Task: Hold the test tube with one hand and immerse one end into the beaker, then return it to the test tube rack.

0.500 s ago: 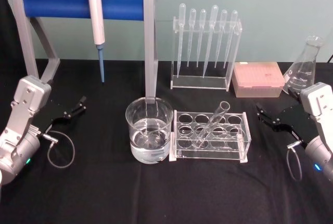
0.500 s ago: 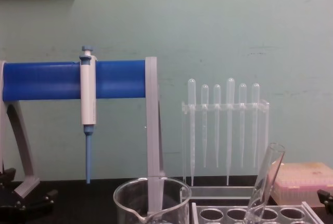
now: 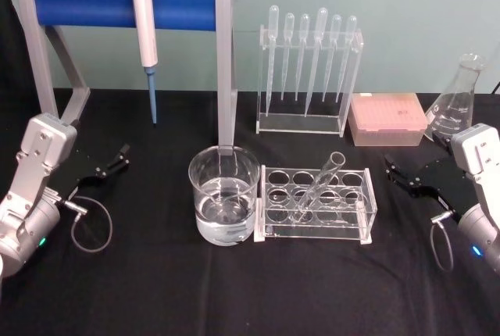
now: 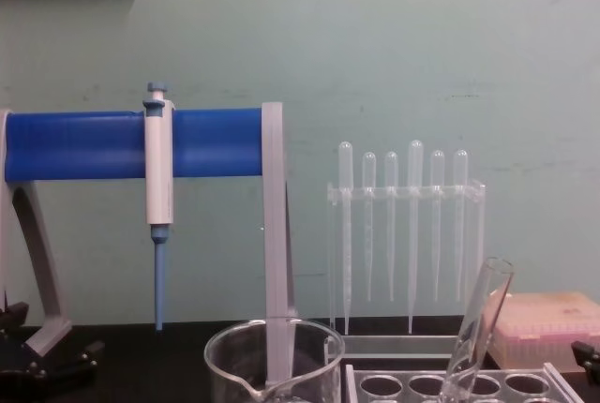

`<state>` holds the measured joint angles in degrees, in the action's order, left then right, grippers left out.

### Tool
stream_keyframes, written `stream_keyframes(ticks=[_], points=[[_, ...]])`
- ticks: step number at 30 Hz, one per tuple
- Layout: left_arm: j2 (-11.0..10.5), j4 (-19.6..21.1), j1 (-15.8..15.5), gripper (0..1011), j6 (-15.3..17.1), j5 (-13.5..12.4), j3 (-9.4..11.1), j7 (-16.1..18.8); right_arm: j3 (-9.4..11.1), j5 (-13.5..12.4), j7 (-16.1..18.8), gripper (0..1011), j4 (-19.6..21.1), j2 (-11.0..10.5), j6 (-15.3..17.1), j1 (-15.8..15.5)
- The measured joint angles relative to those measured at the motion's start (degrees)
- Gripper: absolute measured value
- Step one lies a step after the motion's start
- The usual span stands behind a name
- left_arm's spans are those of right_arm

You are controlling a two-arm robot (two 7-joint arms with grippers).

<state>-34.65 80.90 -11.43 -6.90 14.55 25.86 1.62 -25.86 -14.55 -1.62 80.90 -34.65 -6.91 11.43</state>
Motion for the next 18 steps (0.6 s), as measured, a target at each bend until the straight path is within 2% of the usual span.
stream_keyframes(ticks=[18], points=[[0.0, 0.0, 0.0, 1000, 0.0, 0.0, 0.0, 0.0, 0.0, 0.0, 0.0, 1003, 0.0, 0.0, 0.0, 0.0]])
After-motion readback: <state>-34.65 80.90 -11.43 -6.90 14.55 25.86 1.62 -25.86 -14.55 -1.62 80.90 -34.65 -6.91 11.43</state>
